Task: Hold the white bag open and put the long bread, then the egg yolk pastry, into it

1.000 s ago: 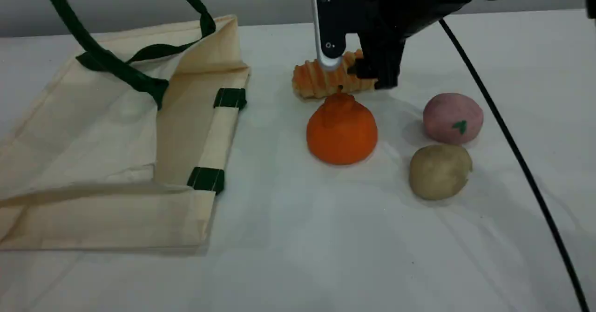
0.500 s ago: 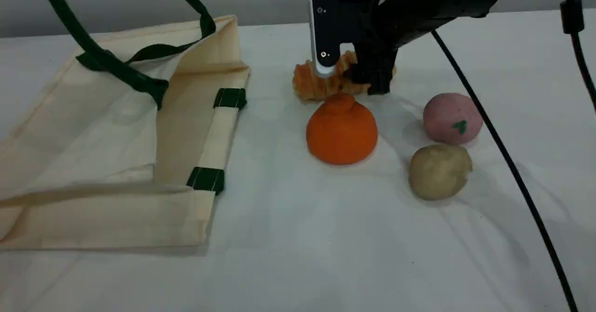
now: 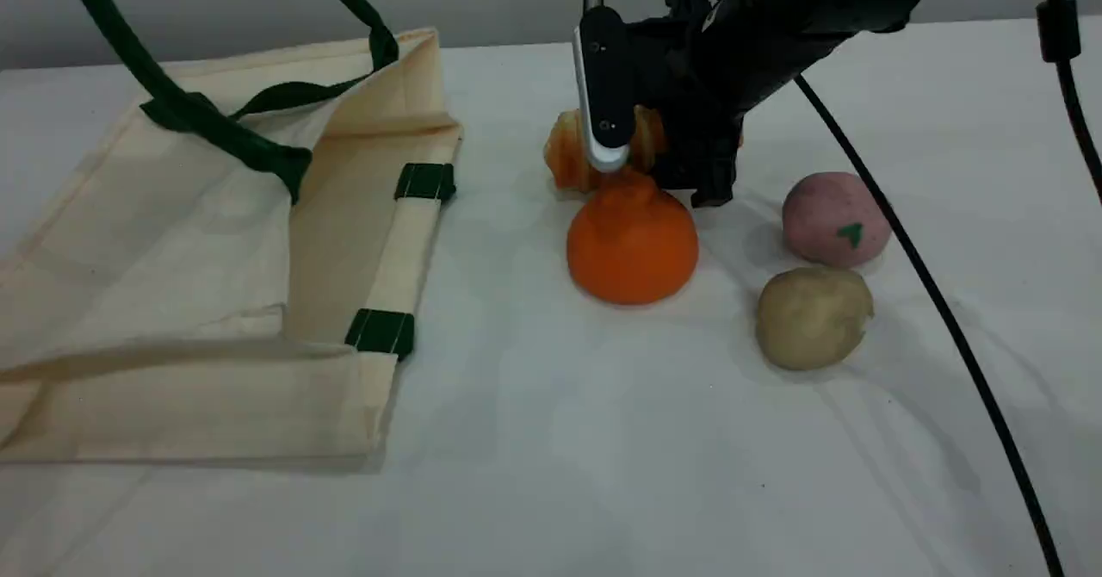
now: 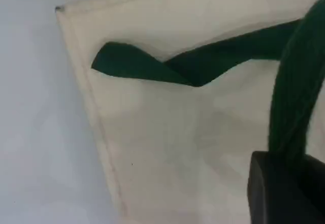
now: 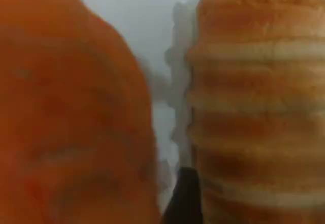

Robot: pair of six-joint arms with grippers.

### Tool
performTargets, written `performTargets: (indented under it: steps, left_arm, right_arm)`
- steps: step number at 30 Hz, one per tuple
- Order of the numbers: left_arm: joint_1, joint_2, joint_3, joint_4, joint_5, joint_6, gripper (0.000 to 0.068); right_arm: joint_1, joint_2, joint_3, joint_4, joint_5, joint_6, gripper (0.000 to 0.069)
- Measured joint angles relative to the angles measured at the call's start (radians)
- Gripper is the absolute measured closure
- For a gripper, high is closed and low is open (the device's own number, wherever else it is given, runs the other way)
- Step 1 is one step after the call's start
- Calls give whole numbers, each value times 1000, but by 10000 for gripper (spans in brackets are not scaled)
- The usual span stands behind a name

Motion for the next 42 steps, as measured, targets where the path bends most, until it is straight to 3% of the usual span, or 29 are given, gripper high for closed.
performTargets:
  steps: [5, 13, 15, 21, 27, 36, 42]
  left_arm:
    - [0, 0, 0, 0, 1, 0, 589]
    - [0, 0, 0, 0, 1, 0, 589]
    - [0, 0, 0, 0, 1, 0, 589]
    - [0, 0, 0, 0, 1, 0, 589]
    - [0, 0, 0, 0, -2, 0, 589]
    - [0, 0, 0, 0, -9, 3, 589]
    - [0, -1, 0, 0, -25, 10, 589]
  right_arm:
    - [0, 0, 0, 2, 0, 0, 178]
    - [0, 0, 0, 6, 61, -1, 497]
    - [0, -2, 0, 6, 56, -1, 540]
    - [0, -80, 1, 30, 36, 10, 547]
    - [0, -236, 1, 143, 93, 174, 556]
    - [0, -481, 1, 320, 415, 546, 568]
    - [0, -518, 1, 486, 669, 739, 570]
